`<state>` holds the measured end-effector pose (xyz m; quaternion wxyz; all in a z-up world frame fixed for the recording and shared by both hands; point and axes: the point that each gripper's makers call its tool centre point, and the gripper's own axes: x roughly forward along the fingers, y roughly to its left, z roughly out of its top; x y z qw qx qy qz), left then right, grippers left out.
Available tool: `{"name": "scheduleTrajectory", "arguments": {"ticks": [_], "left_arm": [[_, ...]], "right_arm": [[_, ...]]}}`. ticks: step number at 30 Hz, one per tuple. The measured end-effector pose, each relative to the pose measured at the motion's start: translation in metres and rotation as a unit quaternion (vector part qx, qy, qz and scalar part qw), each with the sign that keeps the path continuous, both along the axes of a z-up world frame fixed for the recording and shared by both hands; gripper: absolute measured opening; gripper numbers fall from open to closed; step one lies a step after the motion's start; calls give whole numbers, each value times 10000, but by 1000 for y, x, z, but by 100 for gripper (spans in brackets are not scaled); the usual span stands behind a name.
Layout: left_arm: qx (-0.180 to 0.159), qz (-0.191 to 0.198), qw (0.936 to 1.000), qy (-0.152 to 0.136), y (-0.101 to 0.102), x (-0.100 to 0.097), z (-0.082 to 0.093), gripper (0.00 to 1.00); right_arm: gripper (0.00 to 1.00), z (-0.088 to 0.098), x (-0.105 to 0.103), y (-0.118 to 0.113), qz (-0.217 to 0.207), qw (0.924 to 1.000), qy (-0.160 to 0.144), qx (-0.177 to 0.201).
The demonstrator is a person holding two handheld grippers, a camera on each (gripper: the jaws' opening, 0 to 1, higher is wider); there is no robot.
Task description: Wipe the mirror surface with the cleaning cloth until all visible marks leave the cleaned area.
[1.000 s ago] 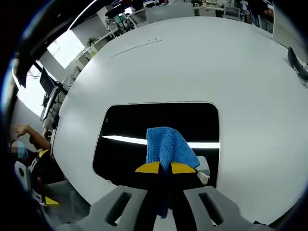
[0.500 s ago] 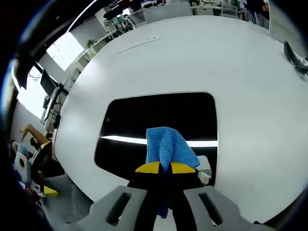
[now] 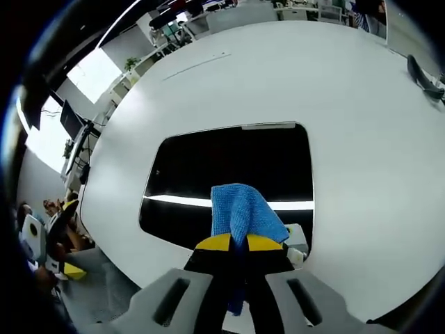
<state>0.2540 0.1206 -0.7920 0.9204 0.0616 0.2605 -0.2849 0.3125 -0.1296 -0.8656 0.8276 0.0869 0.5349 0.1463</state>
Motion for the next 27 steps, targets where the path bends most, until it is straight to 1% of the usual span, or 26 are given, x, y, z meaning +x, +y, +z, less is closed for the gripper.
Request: {"name": "scheduleTrajectory", "arguments": {"ticks": [6,14,16,17,21,27], "left_arm": [[68,-56,10000,14,-1,-2,-2,99],[63,-65,10000,10,0,-2,-2,99],[87,4,10000,-10,4,0,-4,99],[110,120,9998,78,9,0,-6,99],[184,80,9998,-8,8,0,-6,99],[221,68,9997,-16,9,1,-7,99]], "right_arm": [[0,0,-4,3,34,10000,45,-10],[1,-2,-6,5,111,9999,60,-15],[1,-2,-6,5,134,9999,65,-22],[1,-2,-6,6,172,9998,55,-43],[1,-2,-6,5,215,9997,62,-5],[1,-1,-6,4,229,9997,45,4]]}}
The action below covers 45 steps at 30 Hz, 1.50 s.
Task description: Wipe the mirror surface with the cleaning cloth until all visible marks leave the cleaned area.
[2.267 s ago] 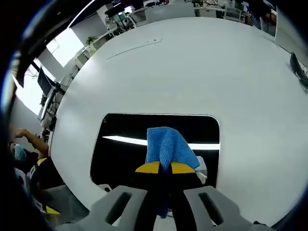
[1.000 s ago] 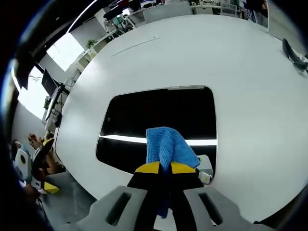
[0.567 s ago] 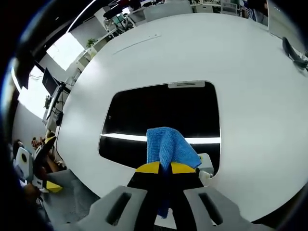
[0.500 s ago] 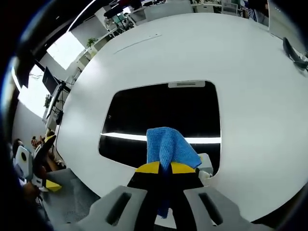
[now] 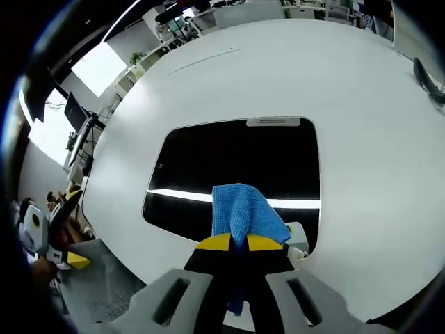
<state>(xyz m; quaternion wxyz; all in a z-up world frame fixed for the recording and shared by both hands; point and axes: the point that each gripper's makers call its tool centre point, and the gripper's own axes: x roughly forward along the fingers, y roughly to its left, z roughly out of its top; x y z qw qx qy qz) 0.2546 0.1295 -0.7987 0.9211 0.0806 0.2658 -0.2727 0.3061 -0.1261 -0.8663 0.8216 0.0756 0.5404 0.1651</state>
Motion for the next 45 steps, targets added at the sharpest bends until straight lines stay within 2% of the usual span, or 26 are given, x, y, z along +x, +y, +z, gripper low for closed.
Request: {"name": "scheduleTrajectory", "arguments": {"ticks": [26,45], "left_arm": [[84,15,10000,-16,2,1,-1,99],[115,27,9999,10,2,0,-2,99]], "right_arm": [[1,1,-4,-39,-354,9993,14,110],[1,1,-1,-42,-423,9990,21,108]]}}
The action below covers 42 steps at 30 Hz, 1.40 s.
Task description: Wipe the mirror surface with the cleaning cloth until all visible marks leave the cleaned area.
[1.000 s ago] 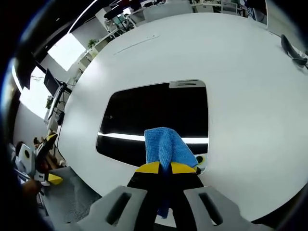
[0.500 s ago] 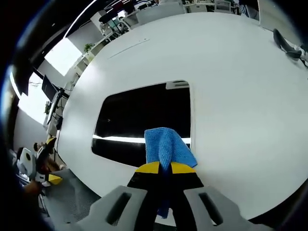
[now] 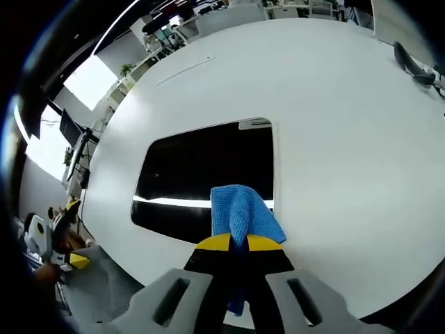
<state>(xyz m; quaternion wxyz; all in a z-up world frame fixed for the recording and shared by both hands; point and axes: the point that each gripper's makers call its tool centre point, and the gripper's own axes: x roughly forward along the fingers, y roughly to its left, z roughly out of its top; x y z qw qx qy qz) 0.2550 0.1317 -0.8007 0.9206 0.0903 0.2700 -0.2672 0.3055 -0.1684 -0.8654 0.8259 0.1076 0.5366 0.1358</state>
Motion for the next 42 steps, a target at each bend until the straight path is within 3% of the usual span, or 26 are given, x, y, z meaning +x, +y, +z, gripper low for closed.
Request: {"name": "scheduleTrajectory", "arguments": {"ticks": [9,42], "left_arm": [[21,-4,10000,10,0,0,-1,99],[70,24,10000,59,2,1,-3,99]], "right_arm": [[0,-1,7,1,-24,10000,7,-20],[0,-3,69,-3,36,9996,-79,-281]]}}
